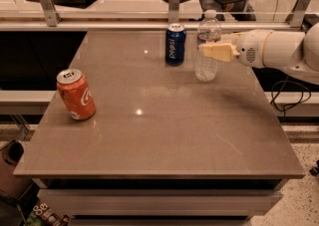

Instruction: Move water bottle near coke can

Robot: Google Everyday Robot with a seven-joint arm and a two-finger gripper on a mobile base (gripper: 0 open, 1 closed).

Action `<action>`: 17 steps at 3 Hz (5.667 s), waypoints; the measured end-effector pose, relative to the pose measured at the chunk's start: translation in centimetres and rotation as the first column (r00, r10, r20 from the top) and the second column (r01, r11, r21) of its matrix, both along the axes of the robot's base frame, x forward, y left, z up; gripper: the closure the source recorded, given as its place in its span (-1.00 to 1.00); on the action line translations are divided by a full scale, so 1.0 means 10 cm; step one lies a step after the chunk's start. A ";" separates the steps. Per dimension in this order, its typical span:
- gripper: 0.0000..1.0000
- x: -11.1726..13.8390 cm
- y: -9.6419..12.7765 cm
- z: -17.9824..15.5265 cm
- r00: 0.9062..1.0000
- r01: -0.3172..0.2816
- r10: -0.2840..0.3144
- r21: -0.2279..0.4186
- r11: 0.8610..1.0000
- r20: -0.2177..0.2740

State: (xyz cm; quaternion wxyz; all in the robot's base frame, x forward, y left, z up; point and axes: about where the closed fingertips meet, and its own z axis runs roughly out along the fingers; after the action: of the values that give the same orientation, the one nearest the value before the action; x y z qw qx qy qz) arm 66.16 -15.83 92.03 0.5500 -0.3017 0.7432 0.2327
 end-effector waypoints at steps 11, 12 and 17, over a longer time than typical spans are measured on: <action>1.00 -1.07 1.23 0.31 0.988 -0.145 0.143 0.049 0.988 0.050; 1.00 -1.06 1.35 0.32 0.983 -0.175 0.173 0.036 0.984 0.053; 1.00 -1.43 2.01 0.19 0.962 -0.268 0.266 0.037 0.963 0.057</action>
Offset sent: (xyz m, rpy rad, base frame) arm 0.0003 0.0022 -0.0002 0.0005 0.0003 0.0034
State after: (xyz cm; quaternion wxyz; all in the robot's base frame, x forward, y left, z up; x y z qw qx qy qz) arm 51.87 4.30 93.98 0.5393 -0.3926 0.6759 0.3134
